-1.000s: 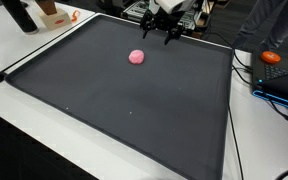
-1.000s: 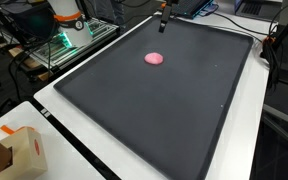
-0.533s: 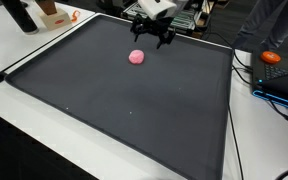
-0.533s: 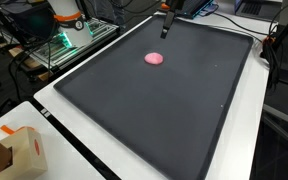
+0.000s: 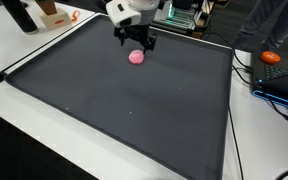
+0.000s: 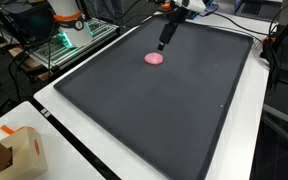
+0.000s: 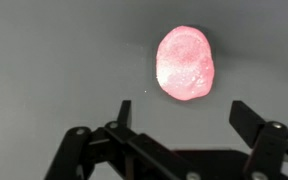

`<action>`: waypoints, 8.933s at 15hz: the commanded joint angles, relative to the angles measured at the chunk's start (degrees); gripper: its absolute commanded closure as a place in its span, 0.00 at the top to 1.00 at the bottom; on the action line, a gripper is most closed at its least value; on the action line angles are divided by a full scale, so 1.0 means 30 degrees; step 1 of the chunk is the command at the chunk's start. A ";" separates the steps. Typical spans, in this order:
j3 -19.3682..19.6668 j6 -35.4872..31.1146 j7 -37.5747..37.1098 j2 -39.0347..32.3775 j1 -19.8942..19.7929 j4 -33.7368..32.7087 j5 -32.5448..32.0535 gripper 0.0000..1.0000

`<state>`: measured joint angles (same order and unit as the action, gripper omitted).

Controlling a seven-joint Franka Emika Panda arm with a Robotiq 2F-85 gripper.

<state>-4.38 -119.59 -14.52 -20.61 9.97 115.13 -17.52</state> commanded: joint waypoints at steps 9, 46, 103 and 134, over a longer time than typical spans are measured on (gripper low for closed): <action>0.1080 -0.3116 0.1618 0.0971 -0.3387 0.1438 0.7004 1.00; 0.0280 -0.6376 0.5603 0.7419 -0.2610 0.8570 0.9830 1.00; 0.0645 -1.2154 0.3602 0.1702 -0.1447 0.8189 0.4627 0.08; 0.1533 -0.4451 0.2679 0.2277 -0.3902 0.4368 0.9908 0.99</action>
<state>-0.97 -137.42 -3.94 -11.40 -0.32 130.85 9.36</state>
